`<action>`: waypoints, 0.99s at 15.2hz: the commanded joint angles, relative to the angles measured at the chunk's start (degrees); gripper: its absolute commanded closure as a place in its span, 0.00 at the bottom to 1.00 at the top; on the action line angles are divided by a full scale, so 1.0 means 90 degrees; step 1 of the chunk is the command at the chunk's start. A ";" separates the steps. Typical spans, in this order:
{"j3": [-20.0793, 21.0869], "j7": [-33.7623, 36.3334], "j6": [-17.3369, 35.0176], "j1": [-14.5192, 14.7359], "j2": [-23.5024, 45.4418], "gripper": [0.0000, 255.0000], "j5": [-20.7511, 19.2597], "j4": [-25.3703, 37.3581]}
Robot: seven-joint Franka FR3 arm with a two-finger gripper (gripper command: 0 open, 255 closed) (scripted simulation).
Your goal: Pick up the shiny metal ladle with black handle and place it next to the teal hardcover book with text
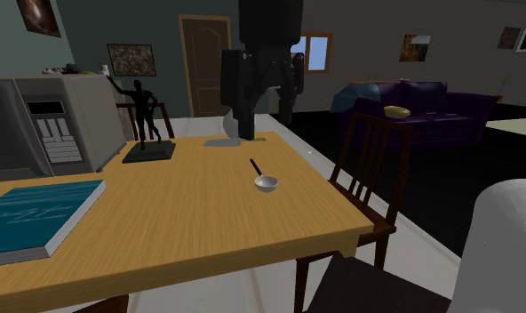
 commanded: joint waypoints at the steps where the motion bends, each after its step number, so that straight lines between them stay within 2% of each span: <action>1: 0.0000 0.0000 0.0000 0.0000 0.0000 0.00 0.0000 0.0000; 8: -0.0370 0.0122 0.1303 -0.0451 0.1079 0.00 -0.0175 -0.0091; 15: -0.0767 0.0228 0.2464 -0.0833 0.2346 0.00 -0.0241 0.0145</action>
